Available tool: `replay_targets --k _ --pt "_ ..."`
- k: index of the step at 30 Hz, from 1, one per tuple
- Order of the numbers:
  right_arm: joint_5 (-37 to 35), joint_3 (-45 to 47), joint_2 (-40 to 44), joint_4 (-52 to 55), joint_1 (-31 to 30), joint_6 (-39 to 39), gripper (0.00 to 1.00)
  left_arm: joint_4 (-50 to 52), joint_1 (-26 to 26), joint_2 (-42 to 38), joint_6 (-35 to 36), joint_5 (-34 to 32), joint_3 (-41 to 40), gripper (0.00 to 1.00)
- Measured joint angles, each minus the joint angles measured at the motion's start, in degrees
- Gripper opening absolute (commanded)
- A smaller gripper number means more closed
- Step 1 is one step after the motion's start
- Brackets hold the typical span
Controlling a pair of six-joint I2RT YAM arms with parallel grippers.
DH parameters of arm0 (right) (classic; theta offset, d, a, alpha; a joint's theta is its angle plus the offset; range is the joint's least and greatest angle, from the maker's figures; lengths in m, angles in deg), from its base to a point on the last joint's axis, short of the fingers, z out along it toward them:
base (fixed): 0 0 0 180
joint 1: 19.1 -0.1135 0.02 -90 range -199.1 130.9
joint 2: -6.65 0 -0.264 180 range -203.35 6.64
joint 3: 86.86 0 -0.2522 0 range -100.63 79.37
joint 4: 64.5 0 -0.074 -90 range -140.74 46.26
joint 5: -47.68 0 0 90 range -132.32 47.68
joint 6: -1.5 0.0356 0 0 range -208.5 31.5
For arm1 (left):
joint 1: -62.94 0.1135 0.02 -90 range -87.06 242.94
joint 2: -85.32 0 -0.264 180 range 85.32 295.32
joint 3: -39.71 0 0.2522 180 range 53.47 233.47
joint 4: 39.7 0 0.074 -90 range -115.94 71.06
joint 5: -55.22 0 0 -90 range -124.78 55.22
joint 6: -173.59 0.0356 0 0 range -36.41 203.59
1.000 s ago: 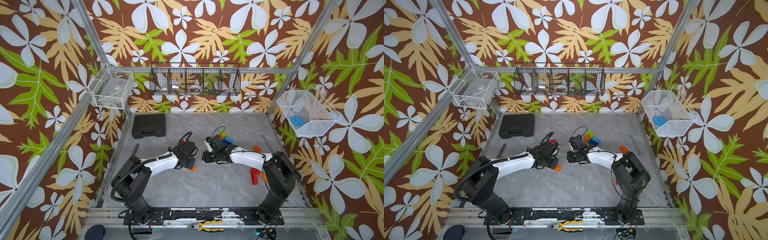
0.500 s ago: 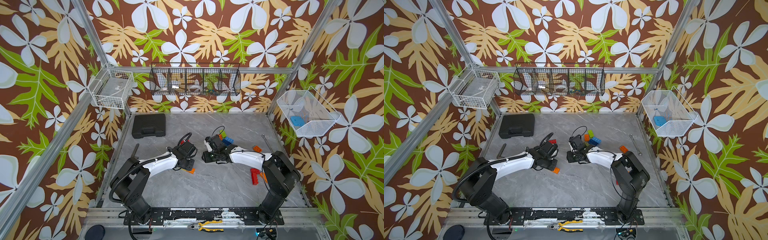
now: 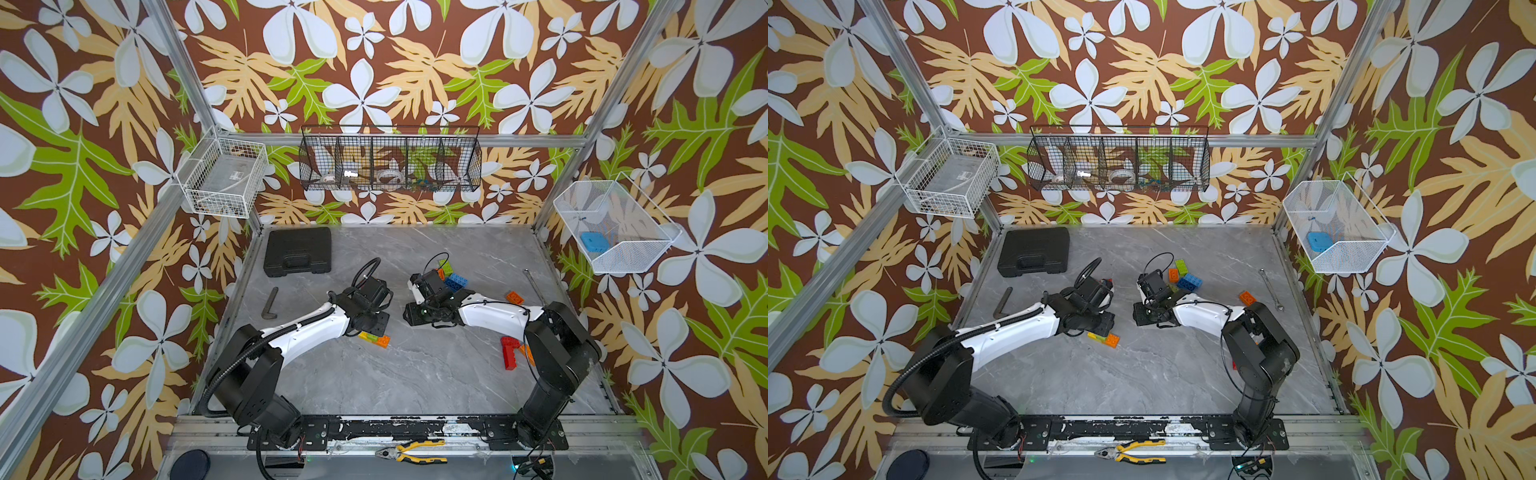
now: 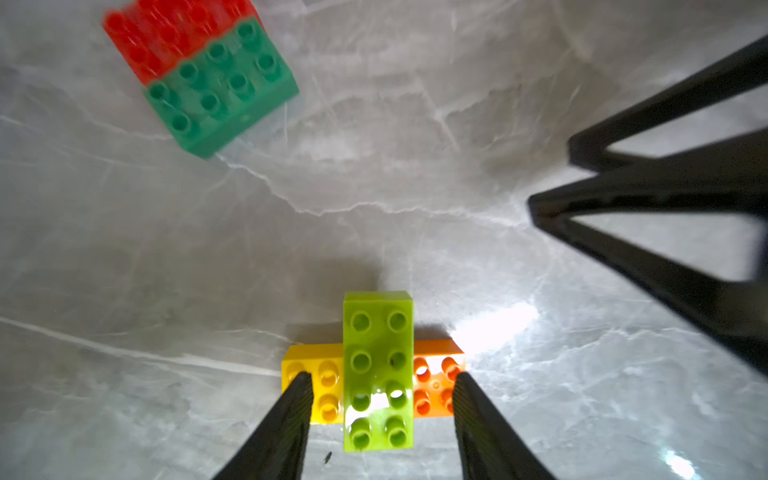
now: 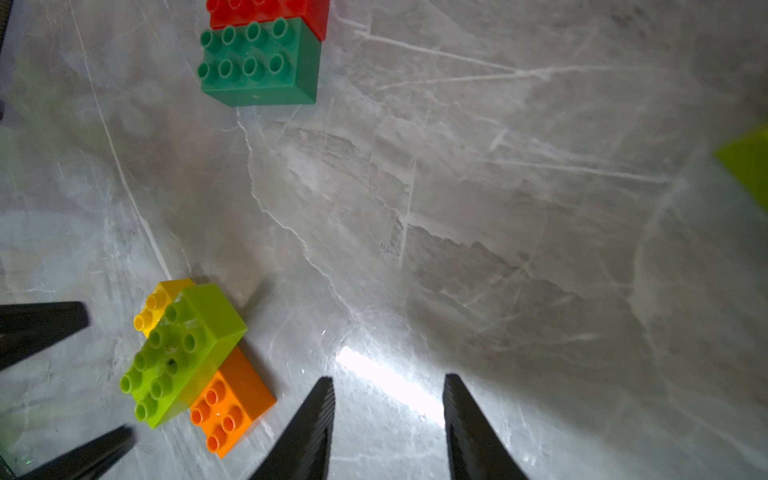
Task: Assemble a rectangle with lego
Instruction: Assemble the lego brick with the lego brick.
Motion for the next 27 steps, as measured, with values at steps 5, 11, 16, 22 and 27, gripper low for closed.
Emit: replay_targets --k 5,11,16,22,27 --pt "1.0 0.0 0.1 -0.8 -0.4 2.2 0.50 -0.3 1.2 -5.8 -1.4 -0.5 -2.2 0.45" --pt "3.7 -3.9 -2.4 -1.4 -5.0 5.5 0.56 -2.5 7.3 -9.8 -6.0 5.8 -10.5 0.30" --pt "4.9 -4.5 -3.6 -1.4 -6.7 7.5 0.57 -5.8 7.8 -10.8 -9.7 12.2 -14.0 0.39" --pt "5.0 -6.4 -4.0 -0.6 -7.8 7.4 0.59 -7.6 7.9 -8.5 -10.8 14.6 -15.1 0.46" --pt "5.0 -7.3 -5.1 0.7 -8.3 6.9 0.59 -7.6 7.9 -7.5 -10.8 14.3 -15.4 0.47"
